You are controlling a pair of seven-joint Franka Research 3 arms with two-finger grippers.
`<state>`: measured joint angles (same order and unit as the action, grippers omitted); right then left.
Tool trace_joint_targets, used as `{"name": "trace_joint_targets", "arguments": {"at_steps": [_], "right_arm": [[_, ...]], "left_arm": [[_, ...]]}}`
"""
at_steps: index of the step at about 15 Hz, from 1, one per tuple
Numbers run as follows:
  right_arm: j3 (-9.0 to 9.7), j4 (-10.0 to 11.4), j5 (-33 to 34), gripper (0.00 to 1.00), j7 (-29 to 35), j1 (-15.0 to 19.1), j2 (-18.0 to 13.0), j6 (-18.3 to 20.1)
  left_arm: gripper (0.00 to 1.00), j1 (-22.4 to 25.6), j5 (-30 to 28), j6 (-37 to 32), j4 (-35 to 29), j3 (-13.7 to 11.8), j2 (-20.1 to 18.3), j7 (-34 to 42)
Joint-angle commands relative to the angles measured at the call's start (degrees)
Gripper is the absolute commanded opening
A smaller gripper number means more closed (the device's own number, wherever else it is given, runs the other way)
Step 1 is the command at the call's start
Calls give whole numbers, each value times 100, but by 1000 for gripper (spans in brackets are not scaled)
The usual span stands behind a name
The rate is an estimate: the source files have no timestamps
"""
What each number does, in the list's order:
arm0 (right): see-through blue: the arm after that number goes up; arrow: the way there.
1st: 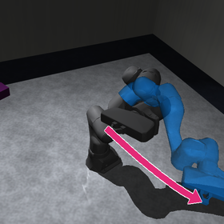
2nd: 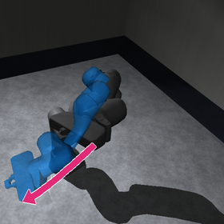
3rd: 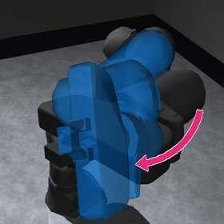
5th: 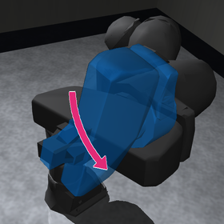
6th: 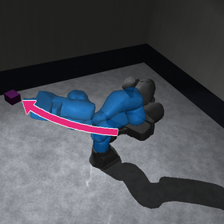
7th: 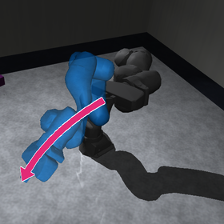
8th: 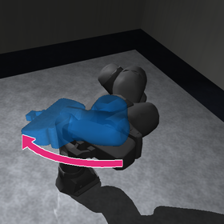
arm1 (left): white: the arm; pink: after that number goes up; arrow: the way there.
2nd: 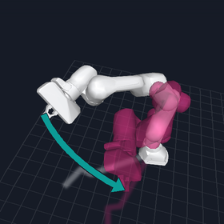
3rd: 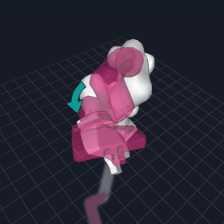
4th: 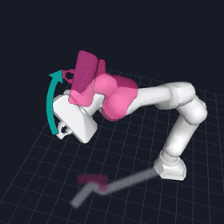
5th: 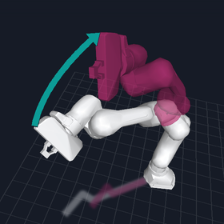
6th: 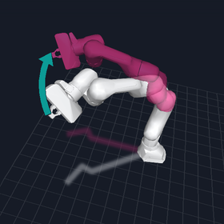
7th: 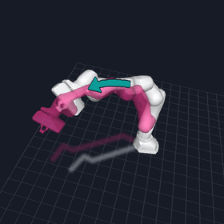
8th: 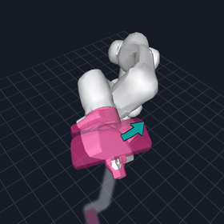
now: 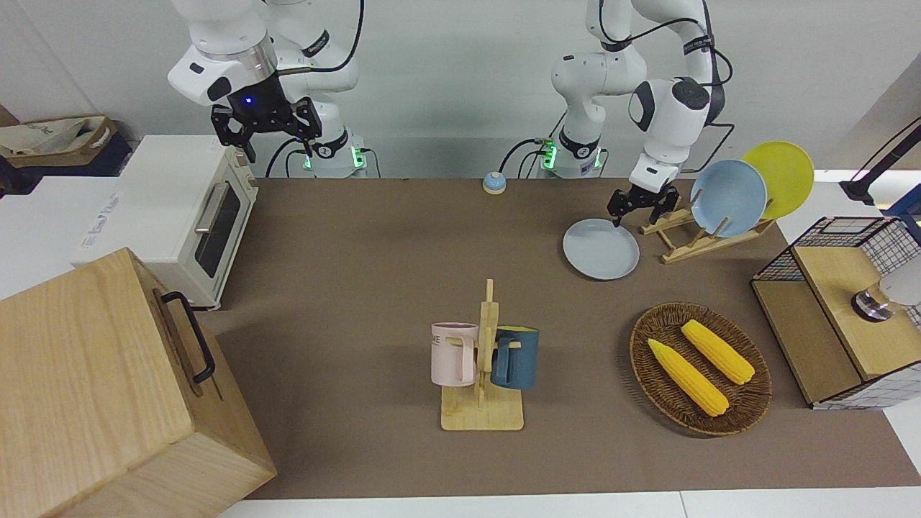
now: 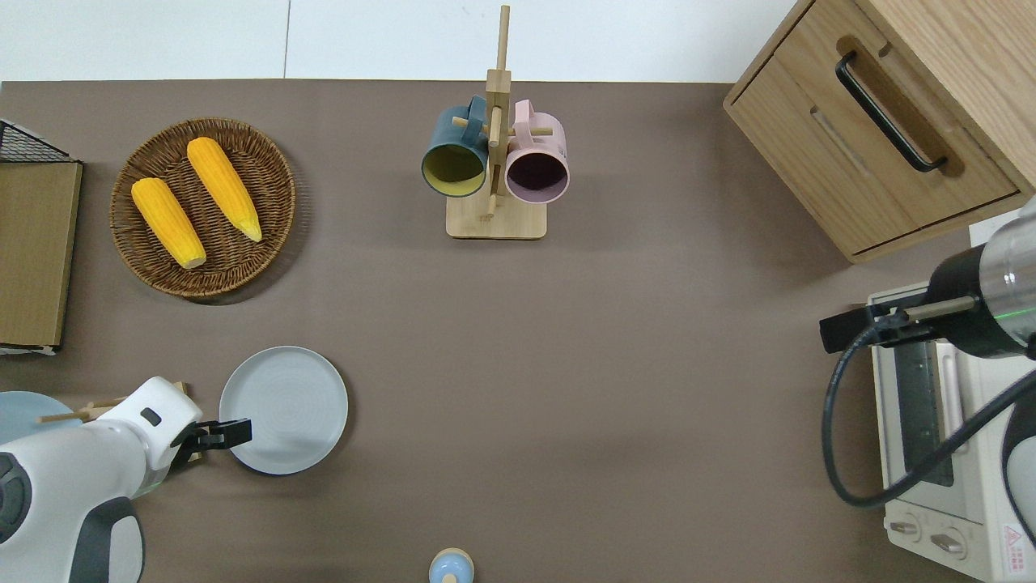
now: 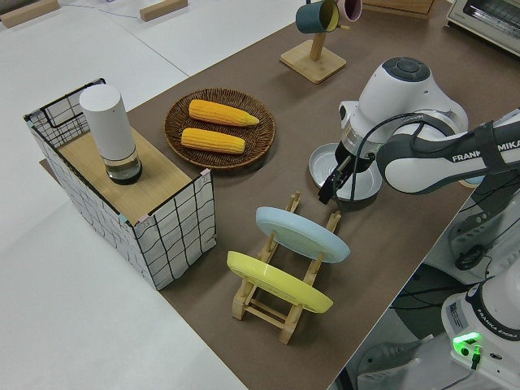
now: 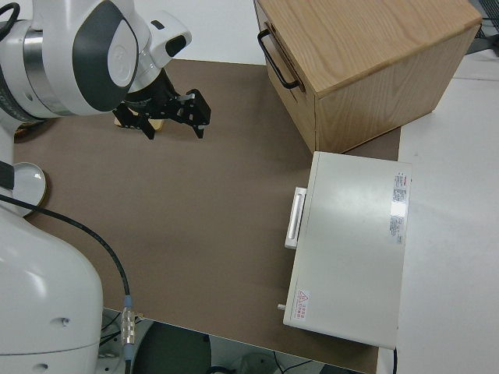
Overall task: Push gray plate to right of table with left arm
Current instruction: 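Lower the left gripper beside the gray plate's edge nearest the rack, then push the gray plate with the left gripper across the table toward the toaster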
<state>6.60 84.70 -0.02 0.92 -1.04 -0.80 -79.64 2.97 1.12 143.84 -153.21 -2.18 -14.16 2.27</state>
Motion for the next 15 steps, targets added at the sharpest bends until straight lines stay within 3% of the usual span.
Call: {"name": "trace_joint_targets", "arguments": {"at_steps": [1,2,4,5,15], "right_arm": [[87,-50,-33,983,74,113,-17,89],[96,-50,-33,983,74,113,-17,89],[96,-50,-33,983,74,113,-17,89],[87,-50,-33,983,74,113,-17,89],[87,-50,-33,983,74,113,-17,89]], "left_arm": [[991,46,82,485,-33,15,421,54],[840,45,82,565,-33,15,553,-16],[151,72,82,7,28,7,424,-174],[15,72,90,-136,37,-2,327,-157],[0,37,82,-181,125,15,343,-227]]}}
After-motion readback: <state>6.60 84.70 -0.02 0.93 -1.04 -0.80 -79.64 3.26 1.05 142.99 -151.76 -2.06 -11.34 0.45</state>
